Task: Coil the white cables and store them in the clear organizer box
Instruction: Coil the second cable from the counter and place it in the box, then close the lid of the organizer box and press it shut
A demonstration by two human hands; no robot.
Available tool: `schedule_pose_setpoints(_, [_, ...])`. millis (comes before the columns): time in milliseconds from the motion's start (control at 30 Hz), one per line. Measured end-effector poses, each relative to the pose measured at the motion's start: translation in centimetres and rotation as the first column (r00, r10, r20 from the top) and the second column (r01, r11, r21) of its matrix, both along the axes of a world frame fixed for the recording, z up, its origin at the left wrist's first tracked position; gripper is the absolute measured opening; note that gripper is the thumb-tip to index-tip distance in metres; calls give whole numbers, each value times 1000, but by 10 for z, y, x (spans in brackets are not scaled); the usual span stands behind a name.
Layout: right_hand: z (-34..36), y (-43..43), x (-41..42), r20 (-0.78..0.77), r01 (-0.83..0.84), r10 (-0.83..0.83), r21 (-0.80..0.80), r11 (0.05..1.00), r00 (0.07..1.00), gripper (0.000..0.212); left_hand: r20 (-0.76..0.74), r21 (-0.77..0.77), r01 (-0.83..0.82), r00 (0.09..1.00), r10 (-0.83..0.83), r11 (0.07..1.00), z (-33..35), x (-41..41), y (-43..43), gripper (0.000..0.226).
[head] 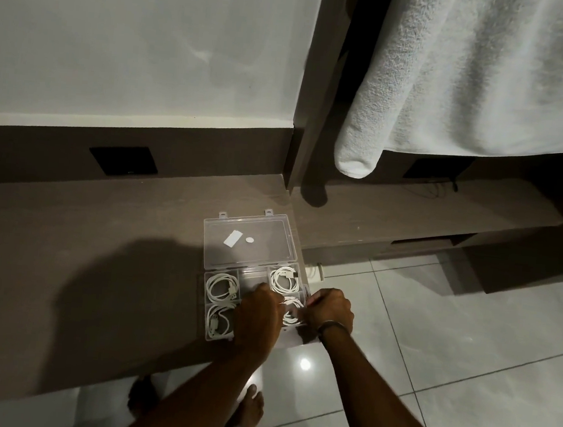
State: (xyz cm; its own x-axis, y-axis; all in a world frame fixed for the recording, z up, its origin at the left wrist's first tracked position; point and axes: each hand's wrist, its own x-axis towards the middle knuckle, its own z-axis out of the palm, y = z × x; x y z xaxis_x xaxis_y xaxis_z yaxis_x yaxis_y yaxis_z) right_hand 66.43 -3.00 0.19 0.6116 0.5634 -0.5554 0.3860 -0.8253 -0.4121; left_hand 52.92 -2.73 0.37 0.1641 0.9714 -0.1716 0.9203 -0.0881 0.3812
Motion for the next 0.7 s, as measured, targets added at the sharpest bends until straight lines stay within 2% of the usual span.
schedule_pose_setpoints(67, [1,0,1,-7,15,-15,50,999,1000,31,40,46,47,998,-49,998,2,-6,1,22])
schedule_pose_setpoints(233, [8,4,2,-56,-17,21,78,997,998,28,185,68,48,981,-60,996,-2,-14,4,24])
schedule_pose_setpoints(333, [9,1,2,-55,-52,58,109,993,997,25,254,77,8,967,-27,997,-3,-14,2,9])
schedule_pose_setpoints(500, [8,-5,1,-57,-71,84,203,977,995,22,267,80,-35,964,12,996,-7,-11,0,17])
schedule_pose_setpoints(600, [13,3,1,-112,14,20,293,956,994,25,324,17,-141,937,128,990,-6,-16,6,27])
schedule_pose_setpoints(700, [19,29,1,-156,30,30,371,928,987,18,467,-48,-283,841,272,958,-6,-39,25,23])
